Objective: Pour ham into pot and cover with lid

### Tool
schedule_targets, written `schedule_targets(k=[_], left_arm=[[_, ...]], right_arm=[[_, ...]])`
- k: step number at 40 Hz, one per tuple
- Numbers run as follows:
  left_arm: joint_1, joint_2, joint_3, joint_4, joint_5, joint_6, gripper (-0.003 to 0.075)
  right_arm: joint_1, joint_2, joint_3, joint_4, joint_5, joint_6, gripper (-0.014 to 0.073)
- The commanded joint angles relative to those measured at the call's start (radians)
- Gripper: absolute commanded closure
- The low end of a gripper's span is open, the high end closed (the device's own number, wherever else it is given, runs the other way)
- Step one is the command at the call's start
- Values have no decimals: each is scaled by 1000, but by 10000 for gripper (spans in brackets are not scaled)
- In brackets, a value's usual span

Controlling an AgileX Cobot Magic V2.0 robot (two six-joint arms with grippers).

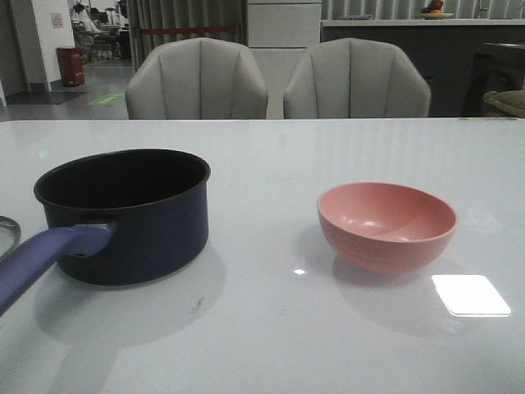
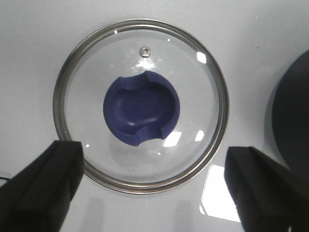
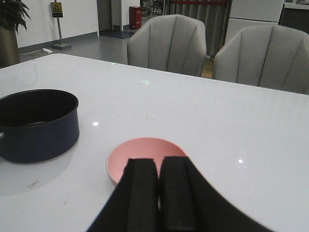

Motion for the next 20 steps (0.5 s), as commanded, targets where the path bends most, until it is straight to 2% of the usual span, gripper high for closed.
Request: schedule_targets(k=[1,12,20], left_arm=[[1,6,-52,3,-26,-47,91],[1,128,-123,-1,20,-57,92],[1,172,-140,2,-10,-116,92]], right_arm=[[2,11,-28,6,-75,-12,433],[2,11,-28,6,-75,-12,433],[2,11,-28,6,-75,-12,433]])
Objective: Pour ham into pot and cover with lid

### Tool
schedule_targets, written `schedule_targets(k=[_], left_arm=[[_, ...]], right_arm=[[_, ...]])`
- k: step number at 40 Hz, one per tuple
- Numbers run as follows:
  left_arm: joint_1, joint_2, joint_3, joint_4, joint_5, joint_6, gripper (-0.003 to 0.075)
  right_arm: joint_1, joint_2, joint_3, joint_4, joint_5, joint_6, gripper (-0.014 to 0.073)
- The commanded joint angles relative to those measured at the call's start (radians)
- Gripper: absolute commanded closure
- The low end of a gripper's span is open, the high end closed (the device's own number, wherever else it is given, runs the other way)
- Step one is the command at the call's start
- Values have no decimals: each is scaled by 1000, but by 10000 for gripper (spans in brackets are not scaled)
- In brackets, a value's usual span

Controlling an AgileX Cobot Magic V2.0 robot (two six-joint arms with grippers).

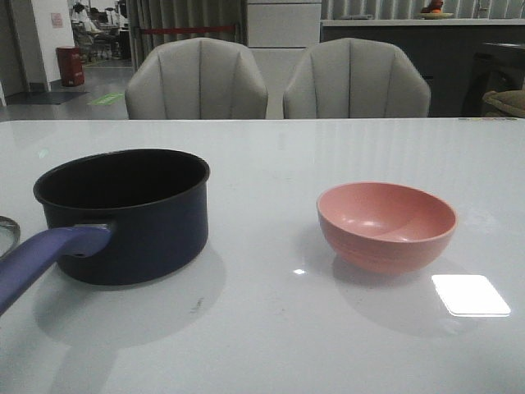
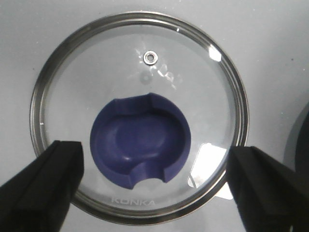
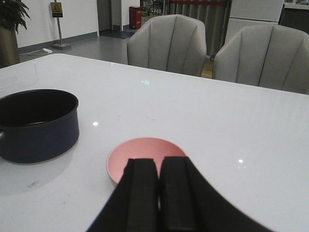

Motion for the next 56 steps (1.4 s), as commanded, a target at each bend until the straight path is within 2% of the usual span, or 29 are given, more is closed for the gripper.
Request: schedule_targets(k=[1,20,35,39,56], left_arm=[[1,-23,-35,-3,-33,-34,92],[1,69,-37,-3,-28,-51,107],[1,80,-37,6,-52,-51,306],[1,80,-37,6,-52,-51,337],[1,72,-70,6,-33,-41,338]], right_arm=[[2,11,-28,6,-75,-12,433],[2,11,-28,6,-75,-12,433],[2,11,-28,6,-75,-12,433],[2,11,-28,6,-75,-12,433],[2,11,-28,6,-75,-12,433]])
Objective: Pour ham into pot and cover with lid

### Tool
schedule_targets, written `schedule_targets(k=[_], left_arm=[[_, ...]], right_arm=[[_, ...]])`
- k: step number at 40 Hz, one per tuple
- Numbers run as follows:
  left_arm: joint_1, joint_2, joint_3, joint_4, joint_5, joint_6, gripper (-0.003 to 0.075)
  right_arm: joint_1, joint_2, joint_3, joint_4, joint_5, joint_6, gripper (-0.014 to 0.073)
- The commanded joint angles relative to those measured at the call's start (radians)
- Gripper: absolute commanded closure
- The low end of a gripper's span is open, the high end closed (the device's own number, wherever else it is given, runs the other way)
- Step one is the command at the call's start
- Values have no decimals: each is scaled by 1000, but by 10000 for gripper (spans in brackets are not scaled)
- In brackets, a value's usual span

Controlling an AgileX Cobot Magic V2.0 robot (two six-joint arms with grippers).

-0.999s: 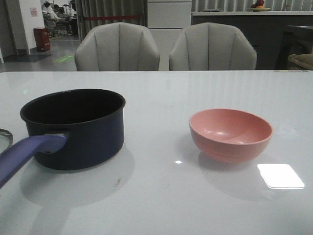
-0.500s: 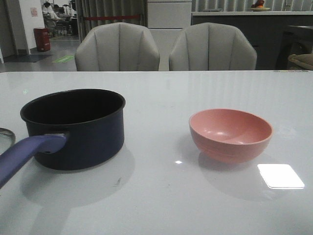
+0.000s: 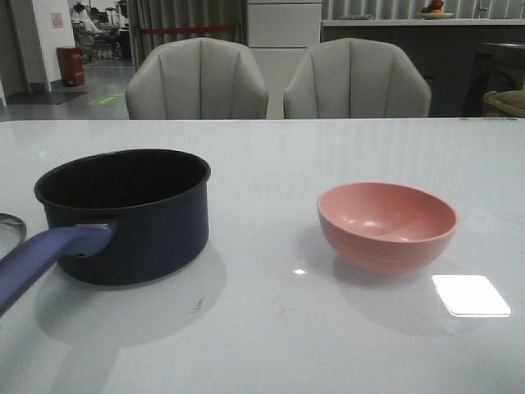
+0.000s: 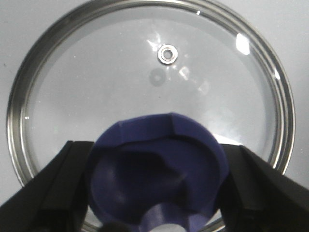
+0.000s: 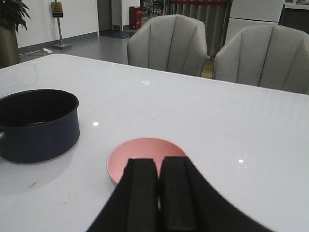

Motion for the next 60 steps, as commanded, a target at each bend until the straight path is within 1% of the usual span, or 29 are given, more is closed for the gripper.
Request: schedule_targets(k=[1,12,14,18,22,28,31,38,43,50,60], left_arm=[[1,-53,-63,-1,4,5,338],[-4,-53,-254,-4,191,91,338],[-12,-53,-290,-4,232,95,338],[-35,-53,-351,-3,272,95,338],[-82,-53,-412,-1,284,95,338],[-180,-54,-491,5,299,118,338],[-240,-54,-522,31,311,120,338],[-363,-52,-543,77,364,130,338],[-425,-50,-543,85,387,139,338],[-478,-50,-543,85,387,142,338],[-509,-50,-543,64,387,142,338]], right_arm=[[2,11,-28,6,-75,-12,433],[2,11,-28,6,-75,-12,433],[2,11,-28,6,-75,-12,433],[2,11,-28,6,-75,-12,433],[2,11,-28,6,-75,-12,433],[2,11,-28,6,-75,-12,433],[2,11,-28,6,-75,-12,433],[2,11,-28,6,-75,-12,433],[2,11,-28,6,-75,-12,433],[2,11,-28,6,-75,-12,433],[2,11,-28,6,-75,-12,433]])
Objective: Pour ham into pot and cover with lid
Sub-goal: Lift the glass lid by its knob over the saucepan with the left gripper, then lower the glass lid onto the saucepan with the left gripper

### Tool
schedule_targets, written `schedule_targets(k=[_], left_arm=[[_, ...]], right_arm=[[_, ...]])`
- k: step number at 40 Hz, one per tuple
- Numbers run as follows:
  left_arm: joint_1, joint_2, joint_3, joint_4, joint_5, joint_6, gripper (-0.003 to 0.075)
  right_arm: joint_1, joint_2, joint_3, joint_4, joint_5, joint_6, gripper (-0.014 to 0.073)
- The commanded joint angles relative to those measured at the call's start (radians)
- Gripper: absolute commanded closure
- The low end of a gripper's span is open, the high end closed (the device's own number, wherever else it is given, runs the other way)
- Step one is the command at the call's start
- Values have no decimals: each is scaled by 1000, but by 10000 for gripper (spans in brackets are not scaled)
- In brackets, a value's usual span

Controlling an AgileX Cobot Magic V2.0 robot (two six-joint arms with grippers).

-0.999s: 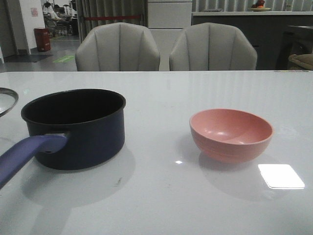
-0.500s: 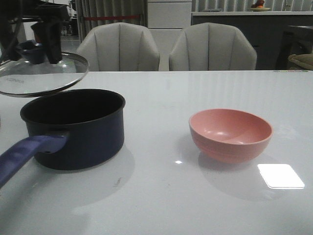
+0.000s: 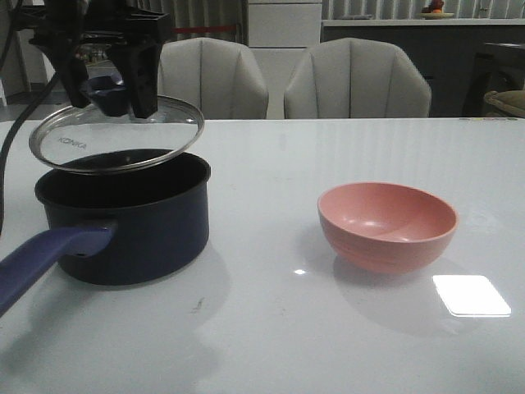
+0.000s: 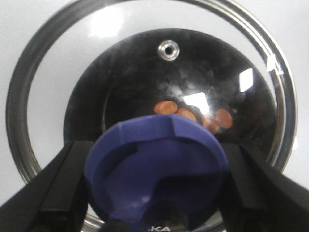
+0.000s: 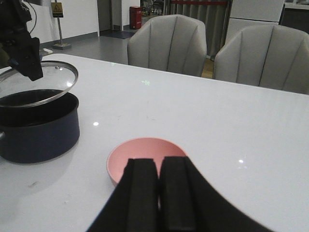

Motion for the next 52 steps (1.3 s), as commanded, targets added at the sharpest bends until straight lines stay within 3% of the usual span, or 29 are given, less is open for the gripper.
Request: schedule_targets(k=[1,13,52], left_arm=[[-12,-59,-38,-18,21,2,338],[-12,-107,39,-18,21,28,338],[-12,-18,40,-14,-18,29,330]], right_arm=[[2,11,-28,6,-75,-12,433],[2,11,-28,6,-75,-12,433],[2,11,-28,6,-75,-12,433]])
